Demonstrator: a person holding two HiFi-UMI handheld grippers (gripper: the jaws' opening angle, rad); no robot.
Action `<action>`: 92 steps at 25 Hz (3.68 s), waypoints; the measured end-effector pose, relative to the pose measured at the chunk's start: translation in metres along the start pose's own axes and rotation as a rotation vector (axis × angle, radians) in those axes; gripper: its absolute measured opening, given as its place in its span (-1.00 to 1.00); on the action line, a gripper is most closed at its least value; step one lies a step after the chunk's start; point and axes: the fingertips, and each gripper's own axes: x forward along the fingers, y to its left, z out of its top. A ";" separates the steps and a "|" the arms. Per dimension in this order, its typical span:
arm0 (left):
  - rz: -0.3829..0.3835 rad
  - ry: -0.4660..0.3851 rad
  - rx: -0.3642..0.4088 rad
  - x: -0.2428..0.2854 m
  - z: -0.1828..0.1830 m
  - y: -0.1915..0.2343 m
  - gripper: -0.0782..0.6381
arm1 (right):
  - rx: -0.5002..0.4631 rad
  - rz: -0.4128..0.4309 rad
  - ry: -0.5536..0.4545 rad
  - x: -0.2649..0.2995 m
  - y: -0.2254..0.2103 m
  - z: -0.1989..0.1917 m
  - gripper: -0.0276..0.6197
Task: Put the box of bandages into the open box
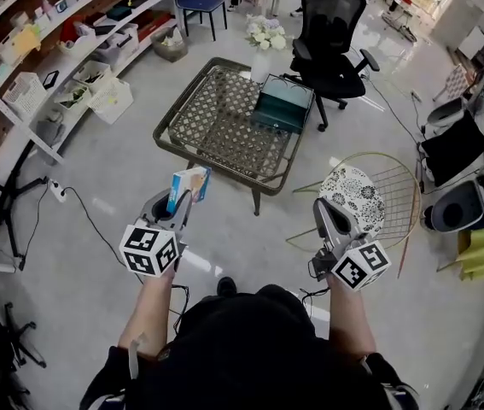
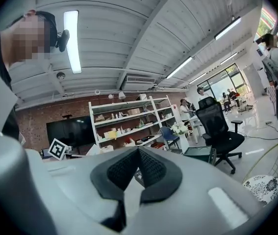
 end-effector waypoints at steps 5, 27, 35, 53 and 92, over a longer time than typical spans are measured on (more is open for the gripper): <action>-0.009 -0.014 -0.005 0.014 0.012 0.026 -0.54 | 0.003 -0.017 0.014 0.033 -0.008 0.002 -0.89; 0.104 0.050 -0.068 0.185 0.066 0.151 -0.54 | 0.058 0.135 0.064 0.274 -0.127 0.019 -0.89; -0.087 0.111 -0.007 0.283 0.082 0.121 -0.54 | 0.084 0.004 0.057 0.278 -0.179 0.024 -0.89; -0.402 0.203 0.015 0.405 0.080 0.079 -0.54 | 0.135 -0.308 0.022 0.249 -0.214 0.036 -0.89; -0.148 0.606 -0.154 0.570 -0.134 -0.035 -0.54 | 0.309 -0.119 0.323 0.201 -0.407 -0.027 -0.89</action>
